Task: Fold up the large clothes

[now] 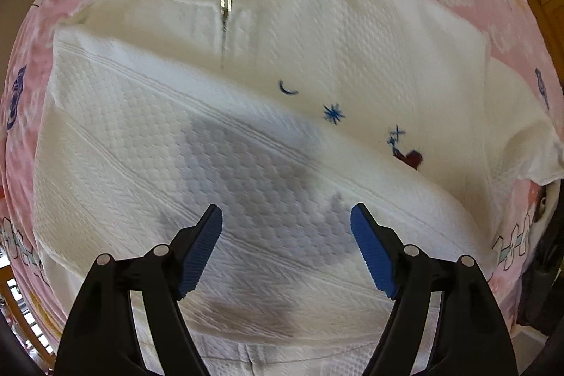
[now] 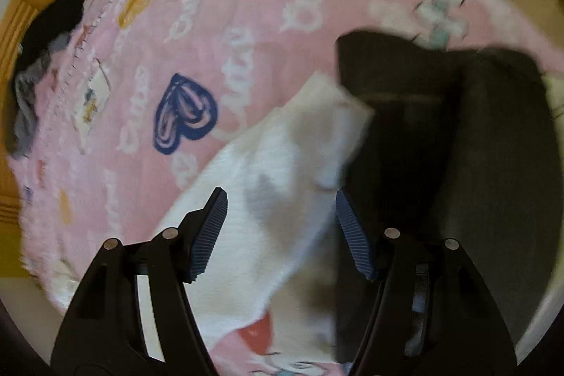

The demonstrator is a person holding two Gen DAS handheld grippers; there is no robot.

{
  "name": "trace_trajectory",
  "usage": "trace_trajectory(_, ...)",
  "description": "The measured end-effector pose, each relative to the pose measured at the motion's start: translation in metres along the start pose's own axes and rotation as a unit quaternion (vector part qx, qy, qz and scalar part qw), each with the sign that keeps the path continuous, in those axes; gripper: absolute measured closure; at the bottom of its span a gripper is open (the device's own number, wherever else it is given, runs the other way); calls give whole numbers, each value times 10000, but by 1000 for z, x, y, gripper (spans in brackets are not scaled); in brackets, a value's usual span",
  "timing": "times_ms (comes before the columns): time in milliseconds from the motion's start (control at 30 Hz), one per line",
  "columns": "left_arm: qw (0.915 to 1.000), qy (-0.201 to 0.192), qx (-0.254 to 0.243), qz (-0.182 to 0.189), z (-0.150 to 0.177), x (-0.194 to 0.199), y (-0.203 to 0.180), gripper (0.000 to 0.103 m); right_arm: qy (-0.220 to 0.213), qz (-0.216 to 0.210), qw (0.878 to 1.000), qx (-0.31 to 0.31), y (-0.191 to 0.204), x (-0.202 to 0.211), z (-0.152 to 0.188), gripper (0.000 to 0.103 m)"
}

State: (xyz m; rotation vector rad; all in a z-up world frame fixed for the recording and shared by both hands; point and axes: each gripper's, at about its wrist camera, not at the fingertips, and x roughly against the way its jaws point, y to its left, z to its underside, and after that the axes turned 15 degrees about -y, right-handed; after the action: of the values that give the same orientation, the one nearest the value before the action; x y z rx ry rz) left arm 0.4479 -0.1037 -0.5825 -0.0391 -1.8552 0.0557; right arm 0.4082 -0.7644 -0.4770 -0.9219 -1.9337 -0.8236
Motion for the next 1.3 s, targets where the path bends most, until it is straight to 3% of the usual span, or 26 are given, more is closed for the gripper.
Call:
trace_trajectory(100,9998,205,-22,12,0,-10,-6,31,-93,66,9997,211,1,5,-3,41)
trace_trajectory(233,9994,341,-37,-97,0,-31,-5,30,176,469,9986,147,-4,-34,-8,42)
trace_trajectory(300,9995,316,-21,-59,-1,-38,-5,26,-77,520,9985,152,-3,-42,-9,45)
trace_trajectory(367,9996,256,-88,-34,-1,-42,-7,22,-240,698,9959,518,5,-52,-9,58)
trace_trajectory(433,9997,181,-105,-83,2,-42,-14,22,-255,957,9915,848,9,-60,-8,80)
trace_trajectory(467,9998,136,-84,-84,2,-41,-16,23,-298,1038,9896,948,9,-61,-8,85)
trace_trajectory(600,9999,94,95,-10,3,-38,-10,25,-520,891,9905,912,8,-43,-6,91)
trace_trajectory(733,9984,83,466,297,0,-21,7,35,-1050,520,9818,1498,38,-5,1,91)
trace_trajectory(833,9948,-162,859,517,-2,6,31,35,-1668,-84,9636,2089,81,46,19,91)
trace_trajectory(900,9925,-362,1034,541,-1,28,51,35,-2074,-663,9390,2662,123,91,44,91)
trace_trajectory(1033,9904,-675,1196,148,11,66,92,35,-2341,-1906,9024,3076,182,168,96,91)
trace_trajectory(1133,9888,-824,1205,-306,20,85,121,32,-2214,-2895,8687,3356,227,220,152,91)
trace_trajectory(1300,9821,-672,1541,-853,38,72,204,32,-1479,-4248,8114,3733,280,279,286,91)
